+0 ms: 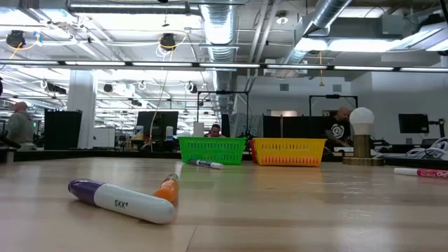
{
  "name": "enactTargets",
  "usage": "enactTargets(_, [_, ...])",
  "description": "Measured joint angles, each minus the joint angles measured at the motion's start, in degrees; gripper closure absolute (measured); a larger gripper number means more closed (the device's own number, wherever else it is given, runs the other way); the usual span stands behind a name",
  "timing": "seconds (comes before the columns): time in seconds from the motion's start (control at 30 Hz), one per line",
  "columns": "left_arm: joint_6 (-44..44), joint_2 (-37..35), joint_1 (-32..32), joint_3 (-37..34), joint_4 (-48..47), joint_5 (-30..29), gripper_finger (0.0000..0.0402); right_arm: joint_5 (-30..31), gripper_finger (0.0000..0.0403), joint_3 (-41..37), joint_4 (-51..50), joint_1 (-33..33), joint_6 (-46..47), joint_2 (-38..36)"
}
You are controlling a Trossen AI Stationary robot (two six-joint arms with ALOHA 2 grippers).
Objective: Pick & Place Markers
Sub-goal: Put the yellow pen into the blue bin
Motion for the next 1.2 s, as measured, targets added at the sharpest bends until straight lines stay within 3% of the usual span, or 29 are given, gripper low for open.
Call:
enactTargets(0.23, [0.23,0.03,1.09,-0.02,-1.57,-0.56,0.0378,0.41,0.0214,0.02,-10.66,-0.57,-4.89,-2.97])
enactTargets(0.57, [0.87,2.02,3.81,0.00,-3.07,-1.54,0.0378,0.57,0.0223,-0.23,-26.89,0.86,-15.07,-5.85])
enactTargets(0.7, [0.75,4.51,5.38,0.66,-3.25,-1.53,0.0378,0.24,0.0228,-4.09,-22.48,0.75,-16.96,-8.75])
enactTargets(0.83, [1.65,7.95,6.82,3.08,-3.42,-0.79,0.0378,0.28,0.0230,-13.26,-13.94,-1.29,-16.98,-14.66])
enactTargets(1.2, [3.24,19.22,13.73,13.59,-13.61,3.68,0.0377,0.24,0.0228,-42.77,6.63,-5.97,-13.17,-39.12])
